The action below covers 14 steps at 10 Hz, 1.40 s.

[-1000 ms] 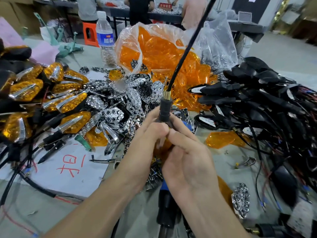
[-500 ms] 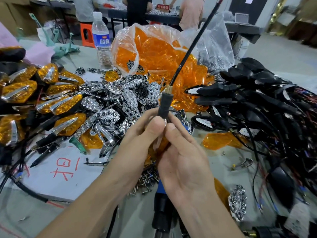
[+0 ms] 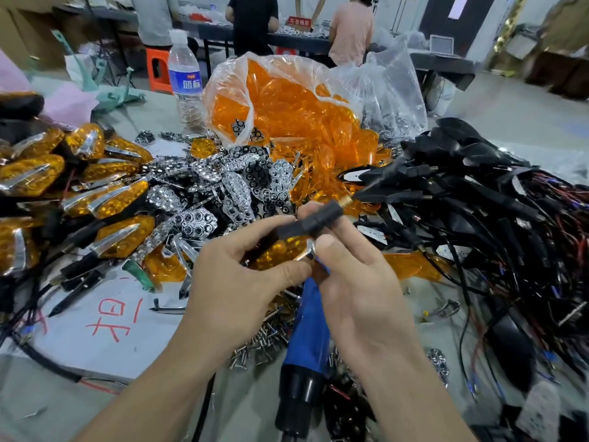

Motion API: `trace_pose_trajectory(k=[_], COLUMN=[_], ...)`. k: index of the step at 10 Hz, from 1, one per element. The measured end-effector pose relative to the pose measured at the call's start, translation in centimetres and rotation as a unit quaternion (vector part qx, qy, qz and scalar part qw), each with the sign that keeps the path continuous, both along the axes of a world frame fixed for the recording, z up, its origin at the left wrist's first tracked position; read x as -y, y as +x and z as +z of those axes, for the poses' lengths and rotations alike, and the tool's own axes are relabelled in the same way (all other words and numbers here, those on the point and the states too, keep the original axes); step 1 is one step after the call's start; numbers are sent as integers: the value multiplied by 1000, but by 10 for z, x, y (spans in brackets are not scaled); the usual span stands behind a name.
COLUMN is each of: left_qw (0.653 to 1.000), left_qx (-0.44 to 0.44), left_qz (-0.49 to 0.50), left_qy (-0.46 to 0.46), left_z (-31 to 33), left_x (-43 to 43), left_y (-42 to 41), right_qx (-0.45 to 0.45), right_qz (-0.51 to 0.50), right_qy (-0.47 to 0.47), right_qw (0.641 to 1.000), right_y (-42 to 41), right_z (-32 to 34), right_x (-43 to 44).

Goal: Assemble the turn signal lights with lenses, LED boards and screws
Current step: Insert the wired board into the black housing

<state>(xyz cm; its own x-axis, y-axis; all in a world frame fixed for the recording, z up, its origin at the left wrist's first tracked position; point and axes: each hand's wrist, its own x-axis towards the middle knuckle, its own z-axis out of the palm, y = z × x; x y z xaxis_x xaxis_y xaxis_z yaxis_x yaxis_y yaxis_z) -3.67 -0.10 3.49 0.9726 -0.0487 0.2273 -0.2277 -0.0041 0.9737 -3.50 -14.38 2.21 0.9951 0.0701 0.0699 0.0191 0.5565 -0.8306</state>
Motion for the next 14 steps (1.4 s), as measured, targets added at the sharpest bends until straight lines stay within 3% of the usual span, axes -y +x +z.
trace_pose_trajectory(k=[1,2,4,6,7,8,9,10,11,13,14], left_qw=[1000,999,999,998,998,994,996,999,998,997,999], left_qx=[22,34,30,57,24,-11,-10,31,44,-11,26], left_qz=[-2,-5,-26,33,34,28,45,11,-43,-53,-25], left_qy=[8,9,-10,-9,-56,-103,-76,-15,6,-51,-34], left_z=[1,-2,-12,-18,-16,-14,-16,-17,-15,-12,-14], left_x=[-4,-6,-12,-11,-7,-5,-10,-17,-22,-21,-18], left_y=[-1,1,9,11,11,12,13,12,12,15,14], right_qx=[11,10,0,6,-5,26,181,235,211,182,172], right_qz=[70,52,-6,-5,-9,-150,-330,-167,-61,-26,-34], right_qy=[-50,-80,-29,-48,-88,-374,-568,-620,-588,-442,-405], right_qw=[996,995,1000,999,996,915,732,729,778,878,897], right_y=[1,-1,2,4,5,-1,-12,-11,-6,-3,-2], right_z=[3,4,5,-4,7,14,19,16,11,7,0], right_x=[13,12,13,16,18,27,30,27,29,35,29])
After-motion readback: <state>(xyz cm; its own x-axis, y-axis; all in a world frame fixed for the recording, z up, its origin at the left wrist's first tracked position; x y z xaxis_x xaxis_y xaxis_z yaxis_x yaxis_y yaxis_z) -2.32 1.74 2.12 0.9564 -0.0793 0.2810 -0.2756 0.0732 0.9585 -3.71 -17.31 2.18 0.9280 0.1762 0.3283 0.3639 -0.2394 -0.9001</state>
